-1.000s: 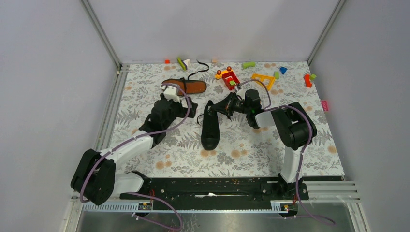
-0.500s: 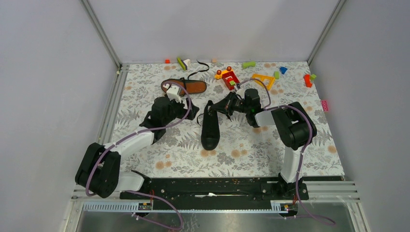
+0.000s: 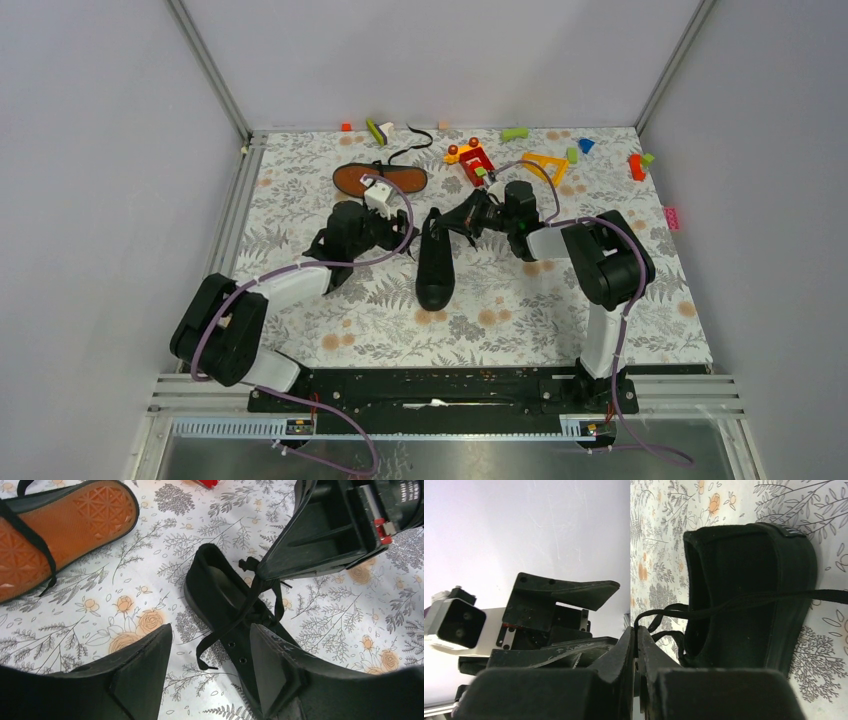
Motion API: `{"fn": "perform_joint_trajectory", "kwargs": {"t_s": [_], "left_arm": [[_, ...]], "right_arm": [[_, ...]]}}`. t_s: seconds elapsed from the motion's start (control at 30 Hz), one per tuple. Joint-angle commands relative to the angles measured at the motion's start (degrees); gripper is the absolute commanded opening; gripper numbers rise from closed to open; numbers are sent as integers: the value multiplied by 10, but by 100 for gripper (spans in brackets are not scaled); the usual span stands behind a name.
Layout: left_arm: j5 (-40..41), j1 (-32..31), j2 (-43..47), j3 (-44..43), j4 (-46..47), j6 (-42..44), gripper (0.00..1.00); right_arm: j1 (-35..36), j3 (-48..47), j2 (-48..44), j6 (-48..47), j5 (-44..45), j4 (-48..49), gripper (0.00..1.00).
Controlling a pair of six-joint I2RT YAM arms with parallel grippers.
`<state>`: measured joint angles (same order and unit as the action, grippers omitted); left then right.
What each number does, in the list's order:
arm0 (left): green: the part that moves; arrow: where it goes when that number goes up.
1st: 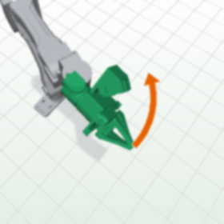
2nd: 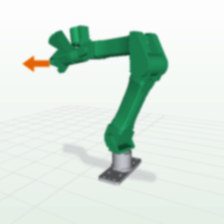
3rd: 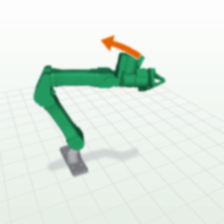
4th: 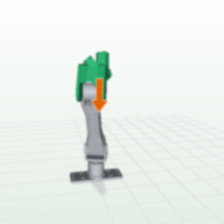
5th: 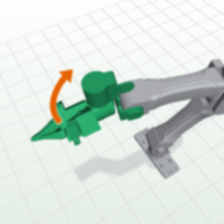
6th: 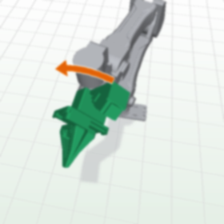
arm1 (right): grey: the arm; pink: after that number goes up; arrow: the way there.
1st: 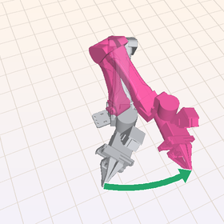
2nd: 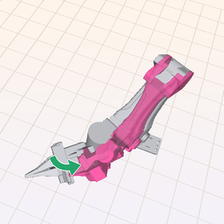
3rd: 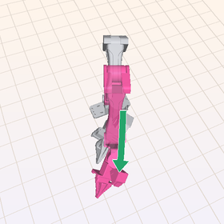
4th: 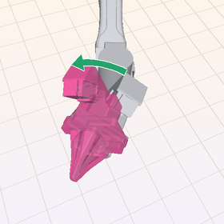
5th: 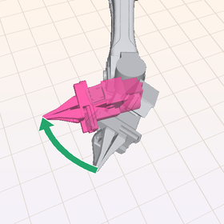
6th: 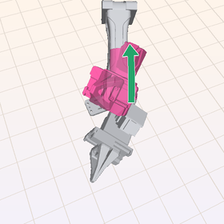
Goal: Tie the shoes
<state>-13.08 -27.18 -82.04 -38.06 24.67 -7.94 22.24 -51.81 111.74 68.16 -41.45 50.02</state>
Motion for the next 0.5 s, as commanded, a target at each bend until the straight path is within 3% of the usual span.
{"fn": "perform_joint_trajectory", "kwargs": {"t_s": [0.0, 0.23, 0.47], "left_arm": [[-32, -7, -13, 6, 85, 22, 61], [-70, -11, -34, -24, 55, 63, 59], [-97, -15, -62, -19, 113, 54, 56]], "right_arm": [[0, -19, -1, -28, 2, -15, 0], [0, -22, 21, 13, -12, 48, 0], [0, -10, -3, 1, -1, 30, 0]]}}
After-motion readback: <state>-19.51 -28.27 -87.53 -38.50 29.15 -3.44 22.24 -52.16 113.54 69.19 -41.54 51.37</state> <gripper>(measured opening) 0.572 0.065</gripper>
